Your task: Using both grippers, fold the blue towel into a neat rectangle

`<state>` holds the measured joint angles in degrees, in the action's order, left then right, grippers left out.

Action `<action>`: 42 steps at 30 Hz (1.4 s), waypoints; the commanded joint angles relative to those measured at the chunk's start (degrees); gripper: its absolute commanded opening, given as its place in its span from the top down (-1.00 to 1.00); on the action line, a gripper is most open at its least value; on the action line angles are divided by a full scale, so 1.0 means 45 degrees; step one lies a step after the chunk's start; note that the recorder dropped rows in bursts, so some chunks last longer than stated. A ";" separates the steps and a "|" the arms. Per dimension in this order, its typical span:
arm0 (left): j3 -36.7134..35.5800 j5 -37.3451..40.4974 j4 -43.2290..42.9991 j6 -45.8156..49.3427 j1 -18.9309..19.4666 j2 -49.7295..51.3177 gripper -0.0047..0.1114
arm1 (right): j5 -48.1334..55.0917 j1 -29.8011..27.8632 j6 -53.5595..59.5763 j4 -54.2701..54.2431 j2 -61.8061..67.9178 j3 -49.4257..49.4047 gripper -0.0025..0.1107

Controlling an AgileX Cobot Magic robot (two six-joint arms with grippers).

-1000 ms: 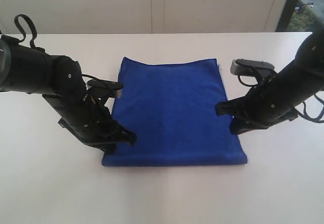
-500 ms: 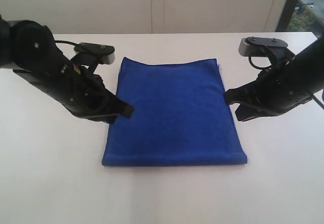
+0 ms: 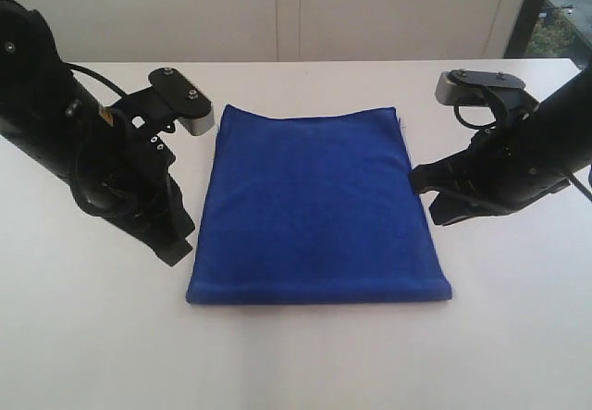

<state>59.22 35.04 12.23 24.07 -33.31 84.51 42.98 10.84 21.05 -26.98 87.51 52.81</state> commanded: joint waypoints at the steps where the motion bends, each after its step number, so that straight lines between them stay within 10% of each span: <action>1: -0.0110 0.0242 0.0019 0.0091 -0.0019 -0.0118 0.92 | 0.0068 -0.0005 0.0168 -0.0066 -0.0130 -0.0065 0.96; 42: -0.0135 0.0322 0.0019 0.1080 -0.0019 -0.0094 0.92 | 0.0068 -0.0005 0.0168 -0.0066 -0.0130 -0.0065 0.96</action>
<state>59.22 35.04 12.23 28.72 -33.31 84.51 42.98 10.84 21.05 -26.98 87.51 52.81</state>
